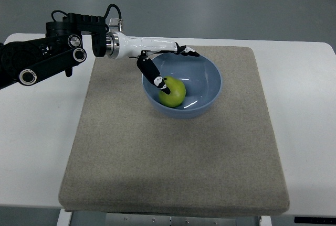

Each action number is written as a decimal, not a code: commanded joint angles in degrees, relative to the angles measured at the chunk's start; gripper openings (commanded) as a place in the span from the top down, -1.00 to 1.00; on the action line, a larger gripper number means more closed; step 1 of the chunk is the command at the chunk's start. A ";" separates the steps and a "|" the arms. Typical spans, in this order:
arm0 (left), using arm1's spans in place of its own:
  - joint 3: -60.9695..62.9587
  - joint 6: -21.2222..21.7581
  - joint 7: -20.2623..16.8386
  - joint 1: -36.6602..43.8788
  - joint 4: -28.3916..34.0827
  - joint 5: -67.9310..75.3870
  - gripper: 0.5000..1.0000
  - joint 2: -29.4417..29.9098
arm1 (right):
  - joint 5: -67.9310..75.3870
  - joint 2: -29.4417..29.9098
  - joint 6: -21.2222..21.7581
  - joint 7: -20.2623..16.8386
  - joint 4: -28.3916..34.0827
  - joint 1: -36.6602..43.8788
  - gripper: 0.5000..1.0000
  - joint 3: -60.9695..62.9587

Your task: Place pear in bowl with left hand

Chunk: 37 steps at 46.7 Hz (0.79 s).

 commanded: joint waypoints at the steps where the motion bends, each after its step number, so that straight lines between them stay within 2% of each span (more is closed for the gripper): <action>1: -0.32 0.12 0.08 0.01 0.00 -0.92 -0.98 0.12 | 0.09 0.00 0.00 0.02 0.00 0.03 -0.70 0.02; 8: -2.08 0.39 0.17 -0.17 0.26 -6.19 -0.99 0.91 | 0.00 0.00 0.00 0.02 0.00 -0.06 -0.70 0.02; 15: -4.45 0.30 0.35 -0.35 3.15 -12.78 -0.98 2.31 | 0.00 0.00 0.00 0.02 0.00 -0.06 -0.70 0.02; 37: -8.32 -0.40 0.26 2.90 18.09 -41.16 -0.99 5.92 | 0.00 0.00 0.00 0.02 0.00 0.03 -0.70 0.02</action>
